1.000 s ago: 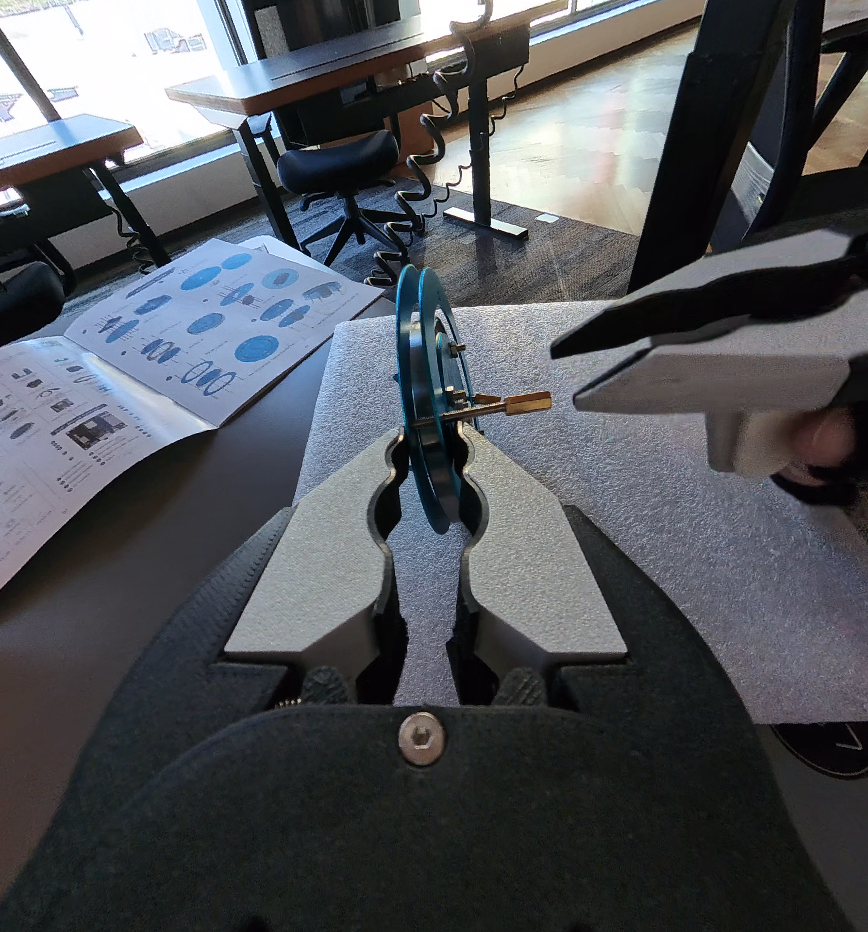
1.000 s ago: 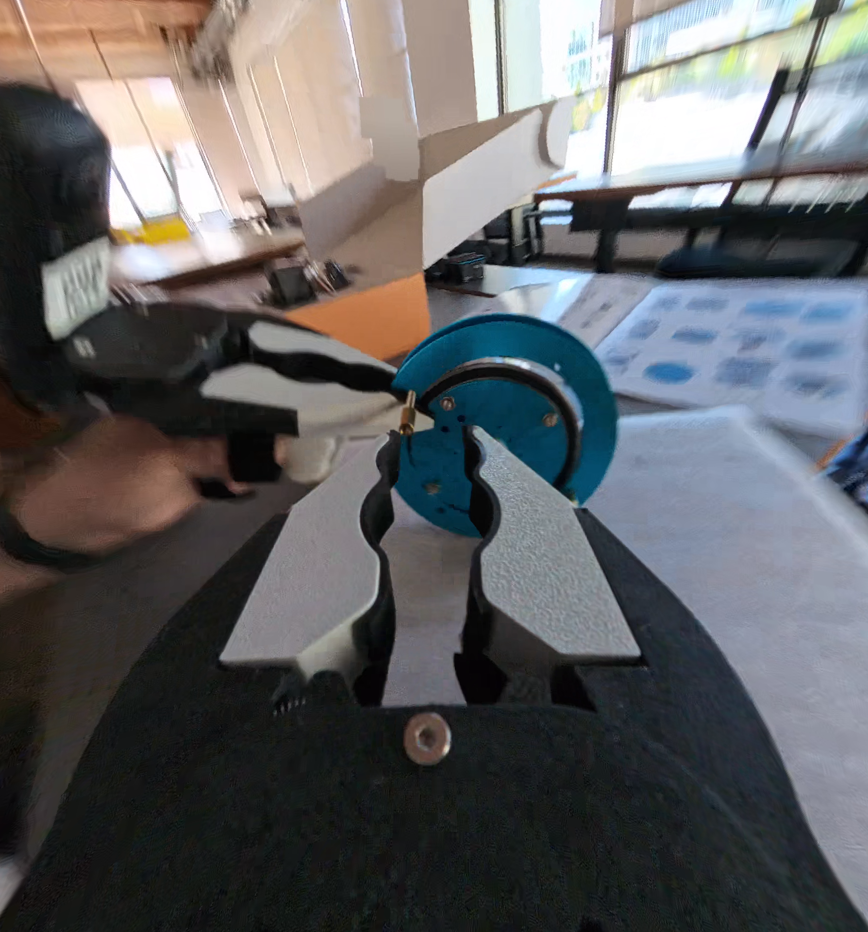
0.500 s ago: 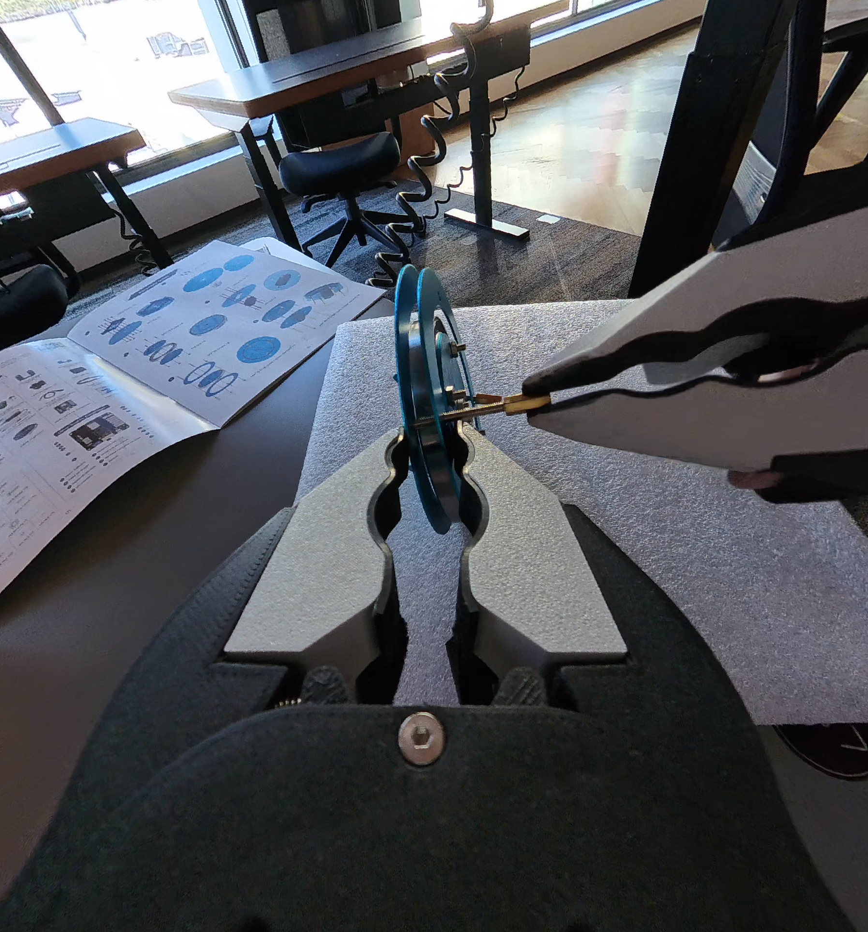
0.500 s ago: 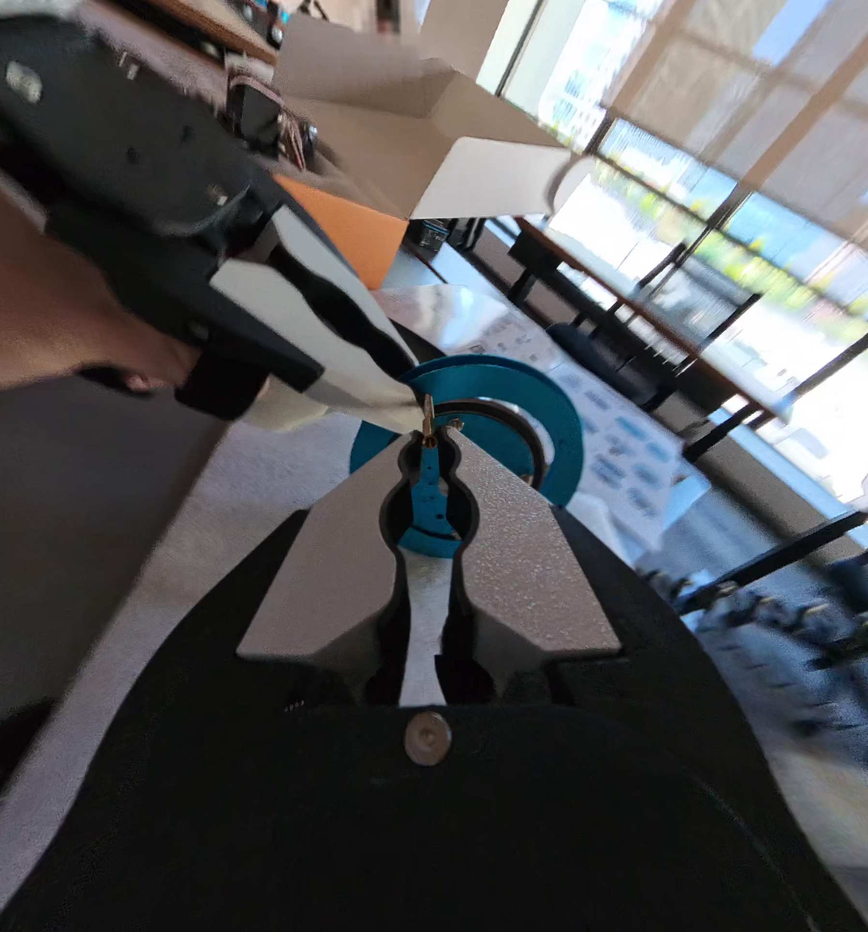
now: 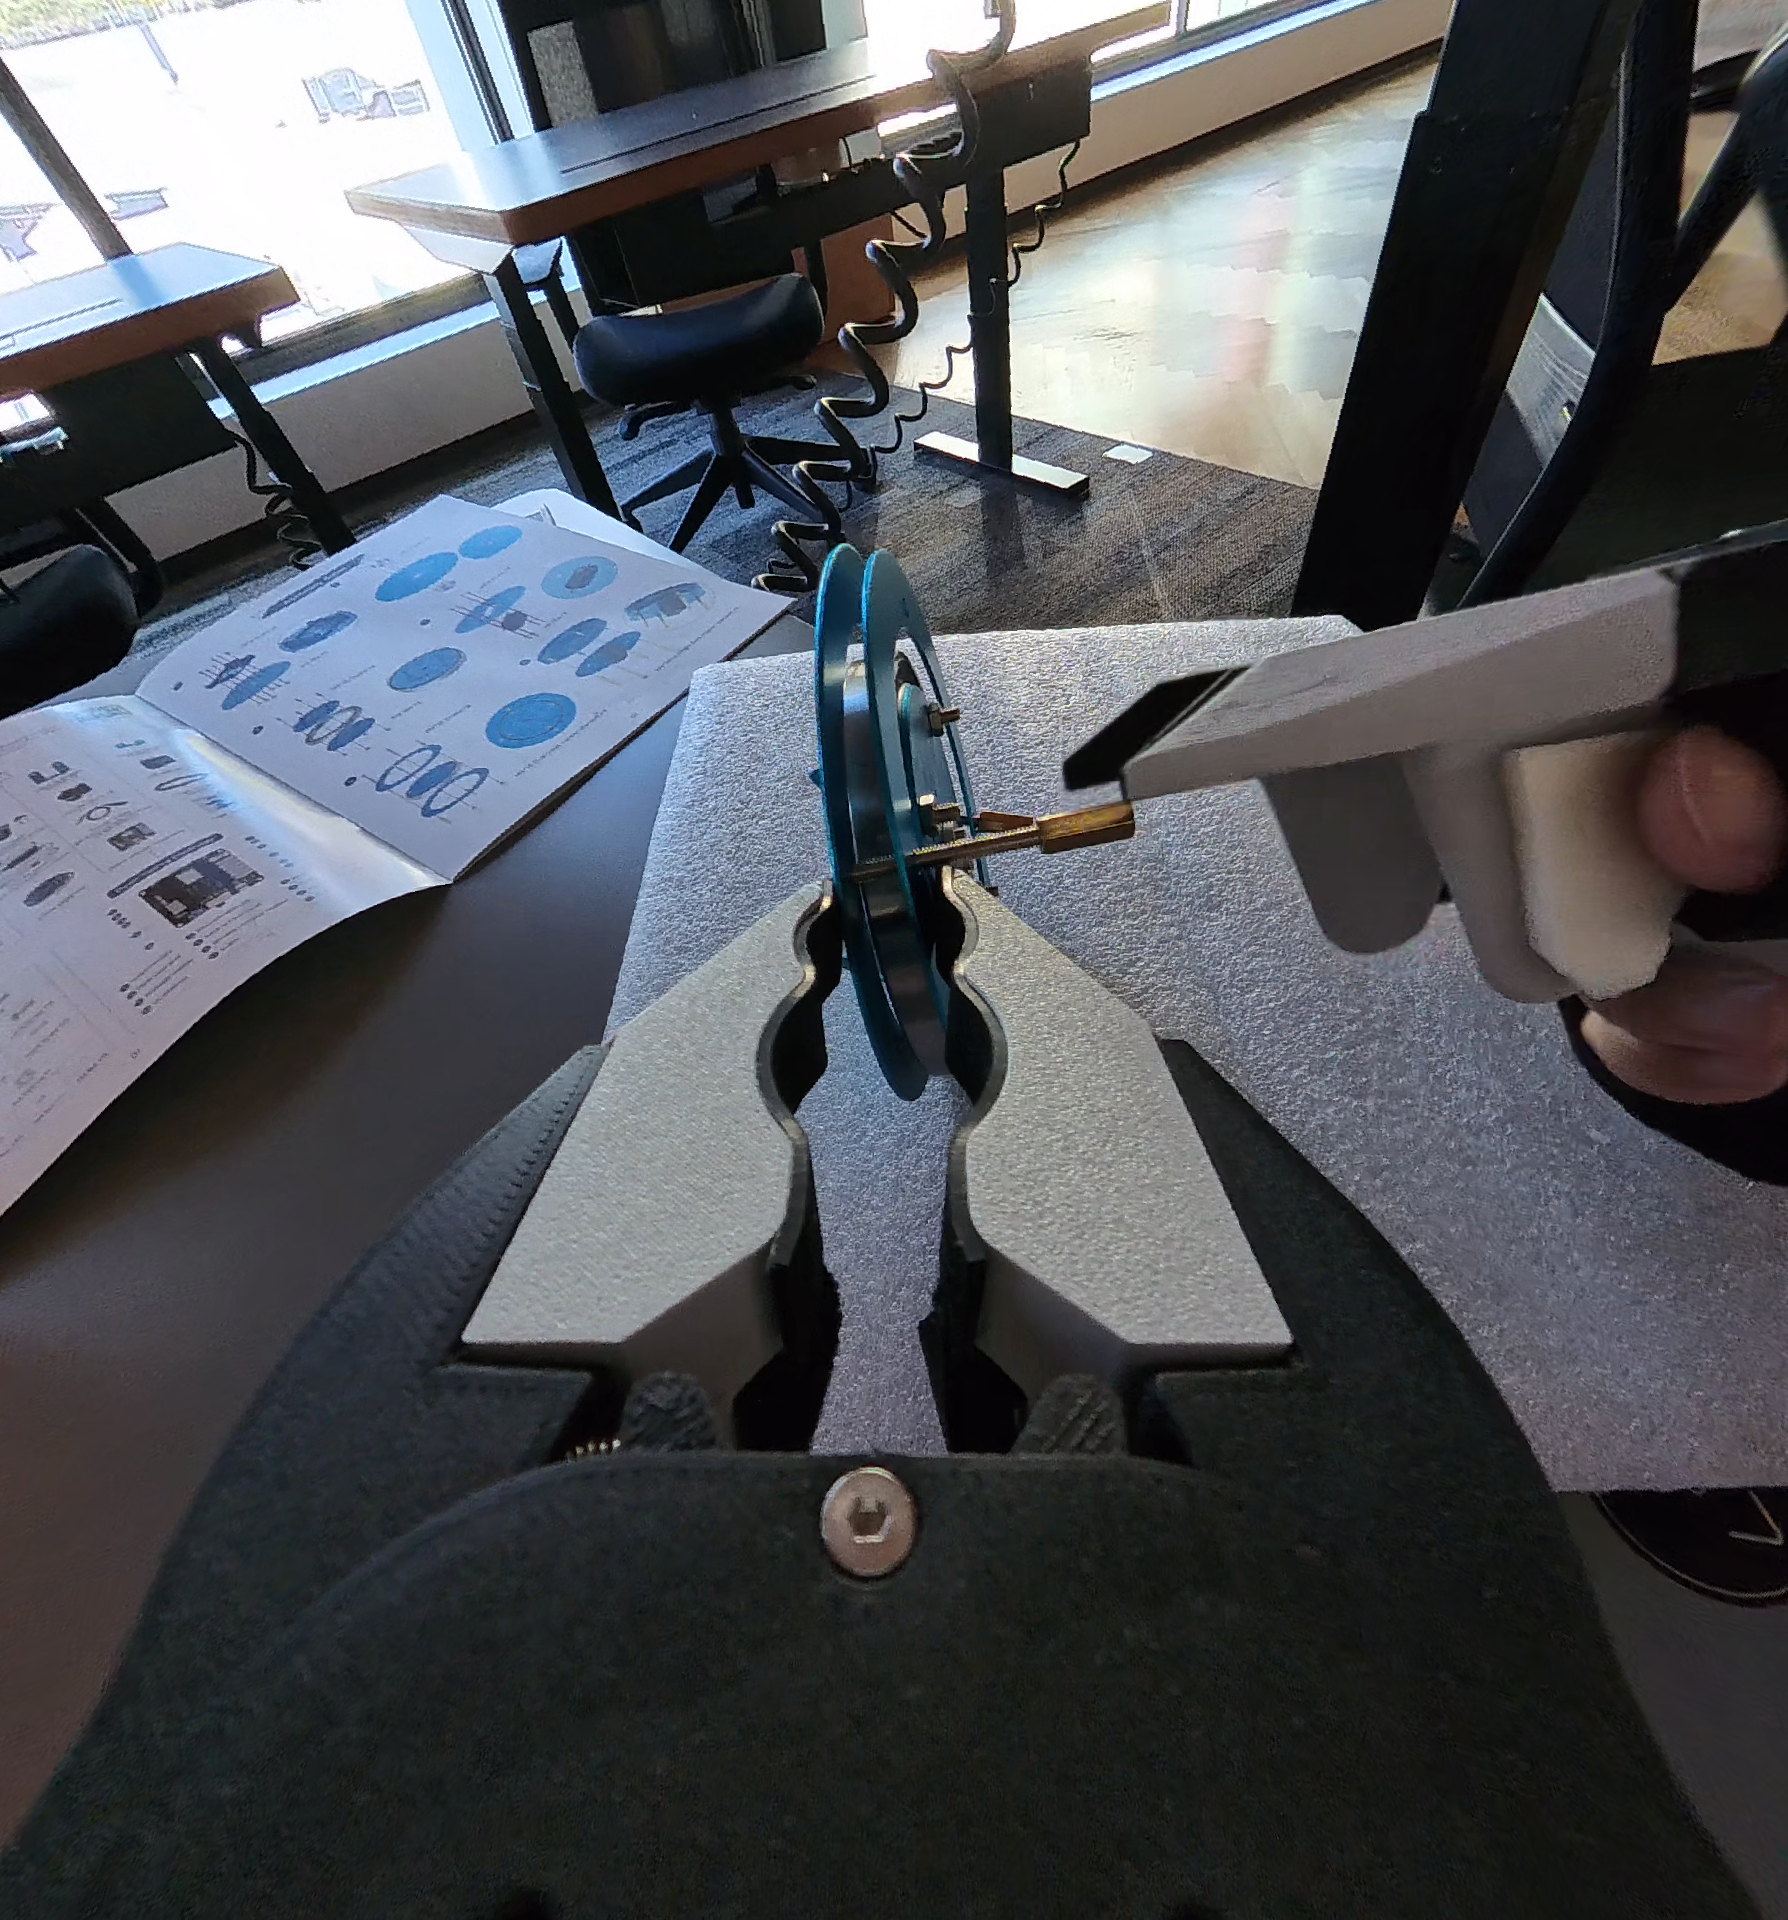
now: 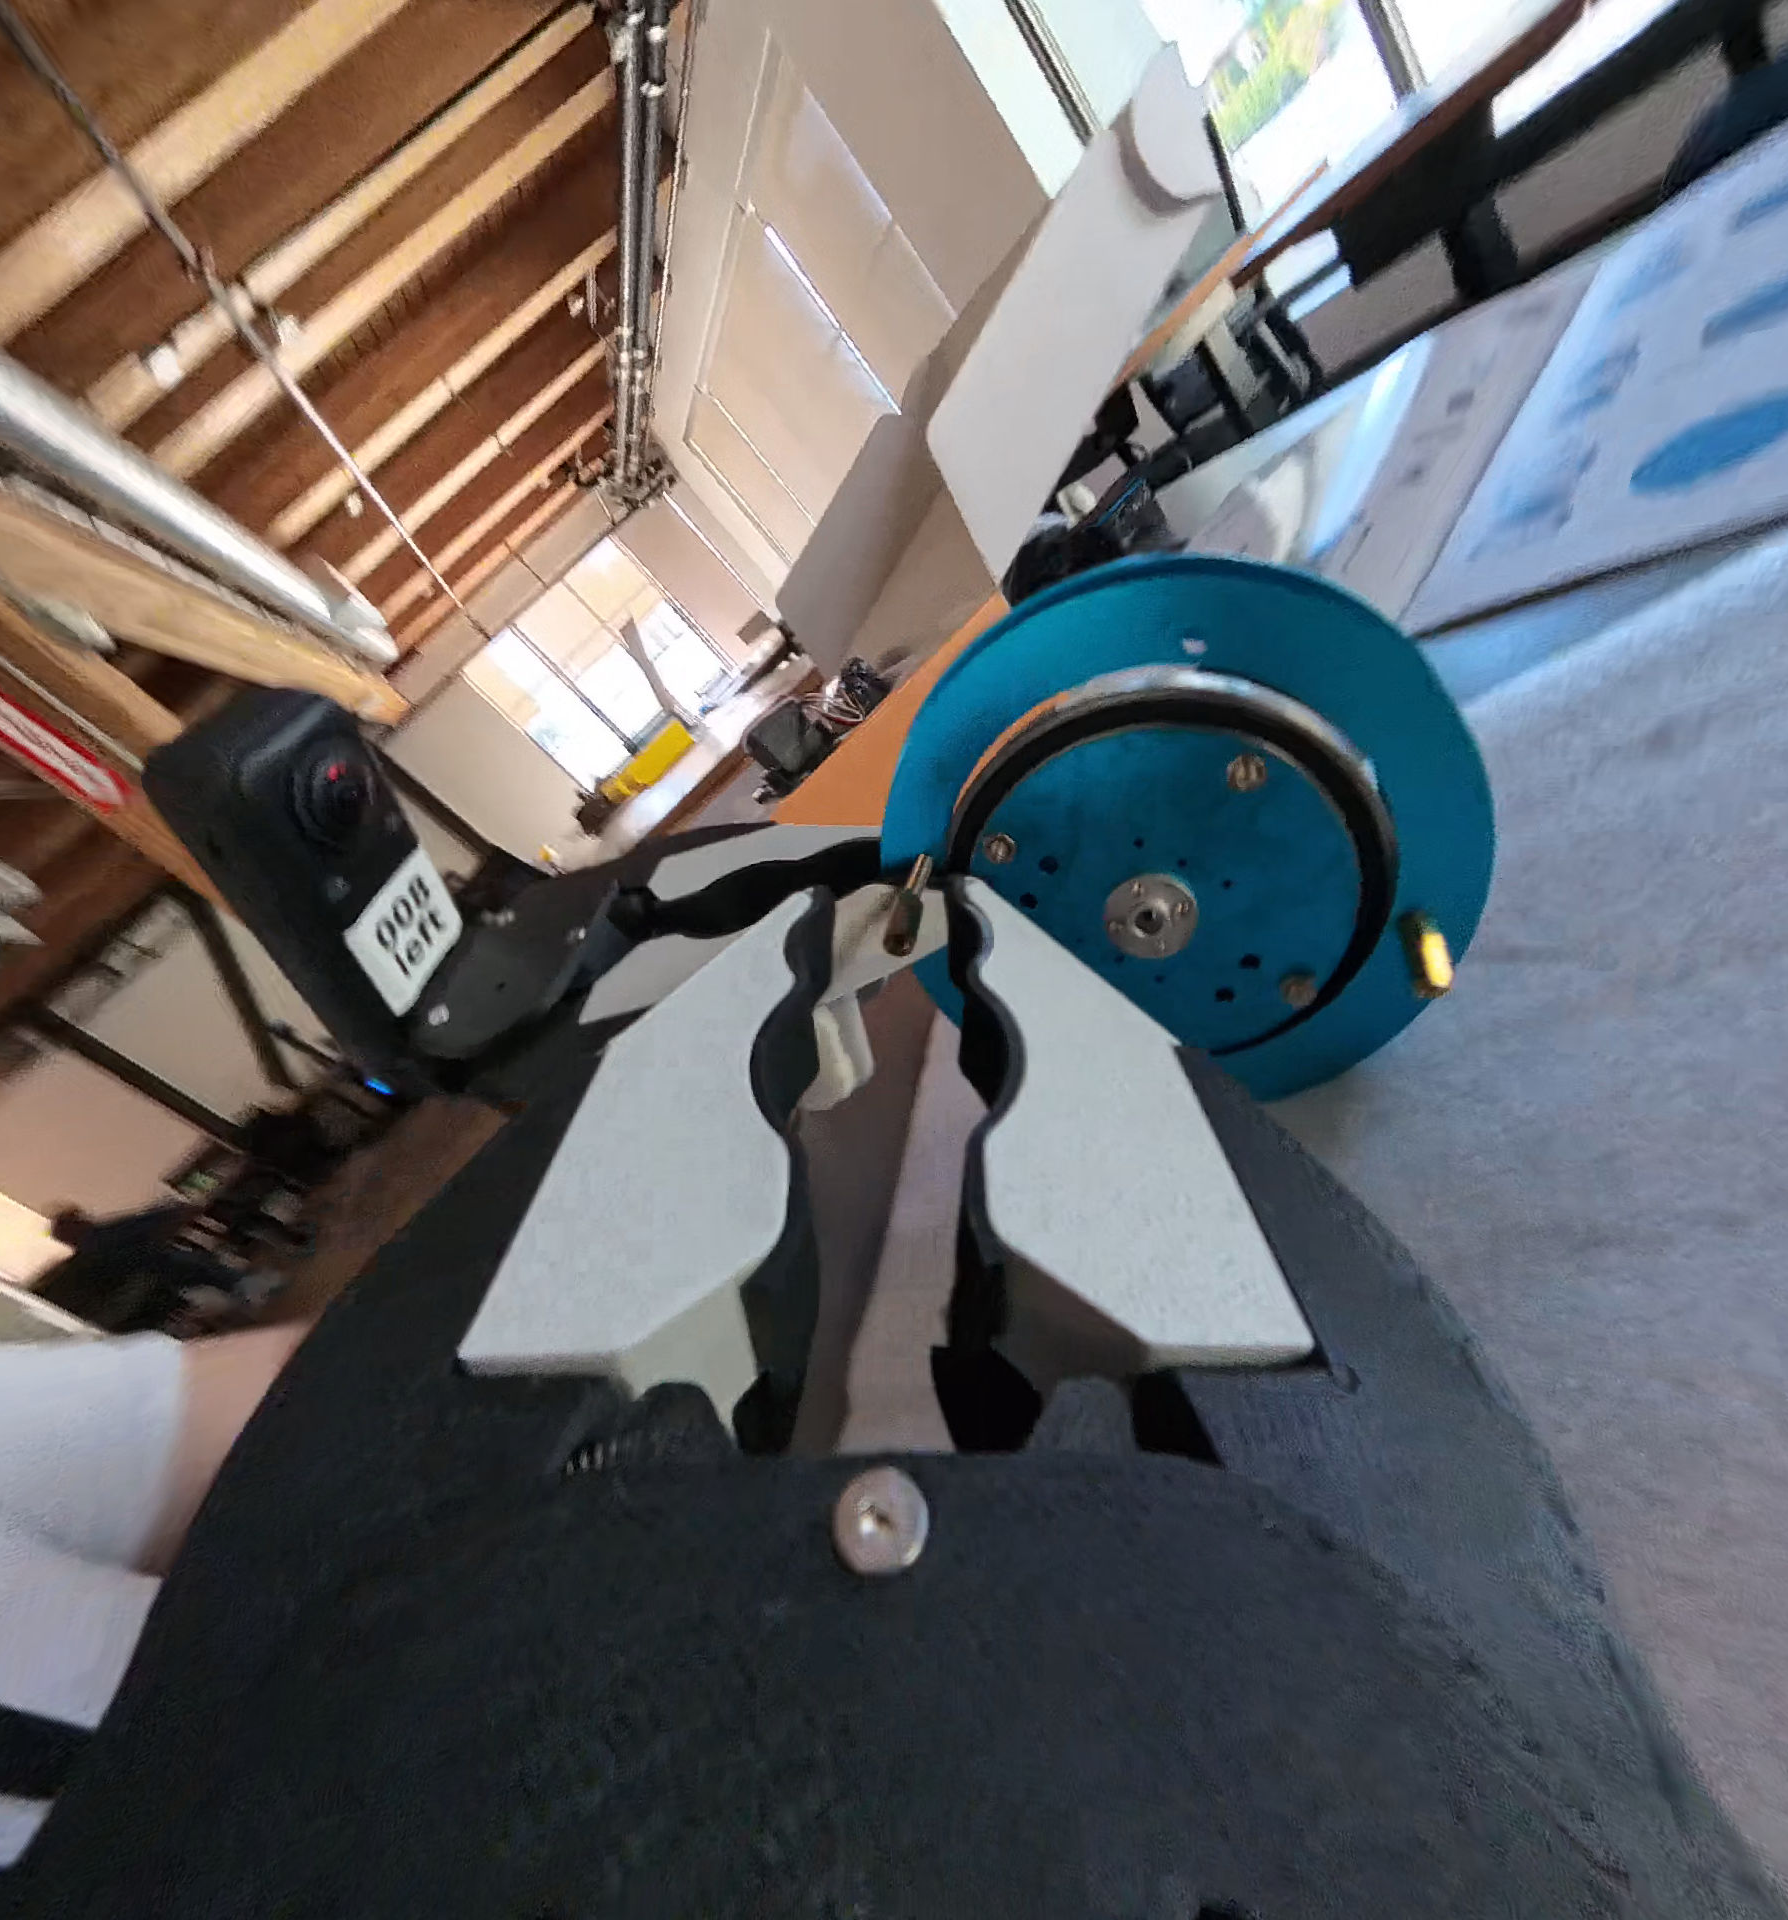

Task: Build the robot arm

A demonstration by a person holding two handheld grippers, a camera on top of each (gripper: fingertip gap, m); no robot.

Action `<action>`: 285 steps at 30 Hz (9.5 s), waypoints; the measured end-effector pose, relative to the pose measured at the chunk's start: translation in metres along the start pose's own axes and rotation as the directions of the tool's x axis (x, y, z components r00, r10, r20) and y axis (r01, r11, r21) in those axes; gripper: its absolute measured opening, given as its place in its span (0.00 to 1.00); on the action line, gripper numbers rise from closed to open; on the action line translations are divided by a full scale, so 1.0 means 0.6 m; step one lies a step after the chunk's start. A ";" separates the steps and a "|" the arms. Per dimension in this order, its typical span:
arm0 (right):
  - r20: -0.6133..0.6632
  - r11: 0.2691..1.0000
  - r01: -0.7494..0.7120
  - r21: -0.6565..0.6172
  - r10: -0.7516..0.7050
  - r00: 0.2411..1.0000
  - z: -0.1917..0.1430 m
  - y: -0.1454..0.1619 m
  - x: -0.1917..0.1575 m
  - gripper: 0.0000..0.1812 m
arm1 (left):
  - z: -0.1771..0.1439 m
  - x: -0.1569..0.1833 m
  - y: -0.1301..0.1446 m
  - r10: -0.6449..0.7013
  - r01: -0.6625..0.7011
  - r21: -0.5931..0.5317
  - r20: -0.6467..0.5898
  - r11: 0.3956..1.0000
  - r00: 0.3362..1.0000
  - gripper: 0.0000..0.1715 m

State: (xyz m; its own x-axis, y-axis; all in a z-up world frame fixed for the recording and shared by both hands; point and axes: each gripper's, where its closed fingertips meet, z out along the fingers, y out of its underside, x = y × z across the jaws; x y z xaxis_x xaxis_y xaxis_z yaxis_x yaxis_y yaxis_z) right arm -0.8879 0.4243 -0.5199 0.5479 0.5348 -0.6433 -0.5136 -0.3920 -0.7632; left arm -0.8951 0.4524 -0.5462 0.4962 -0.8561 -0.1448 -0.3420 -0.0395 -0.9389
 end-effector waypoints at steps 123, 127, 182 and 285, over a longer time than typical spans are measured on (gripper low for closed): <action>-0.101 0.255 0.905 -0.339 -0.967 0.235 -0.001 0.021 0.008 0.07 | 0.002 0.003 0.002 -0.117 0.118 0.009 -0.083 0.993 0.990 0.07; -0.121 0.362 0.876 -0.318 -0.932 0.341 0.003 0.020 0.007 0.01 | 0.002 0.001 0.002 -0.126 0.127 0.009 -0.083 0.992 0.988 0.07; -0.253 0.821 0.518 -0.240 -0.568 0.783 0.019 0.022 0.008 0.02 | 0.001 -0.001 0.005 -0.158 0.158 0.004 -0.088 0.987 0.984 0.07; -0.014 0.247 0.942 -0.226 -0.968 0.250 -0.010 0.022 -0.005 0.20 | 0.004 0.000 0.004 -0.165 0.167 0.011 -0.095 0.986 0.982 0.07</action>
State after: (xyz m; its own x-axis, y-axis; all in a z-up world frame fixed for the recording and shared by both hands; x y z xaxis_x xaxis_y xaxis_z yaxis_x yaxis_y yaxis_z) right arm -0.8920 0.4131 -0.5283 0.6433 0.5029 0.5772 0.5390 0.2380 -0.8080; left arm -0.8939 0.4539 -0.5490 0.4677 -0.8829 0.0430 -0.2455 -0.1764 -0.9532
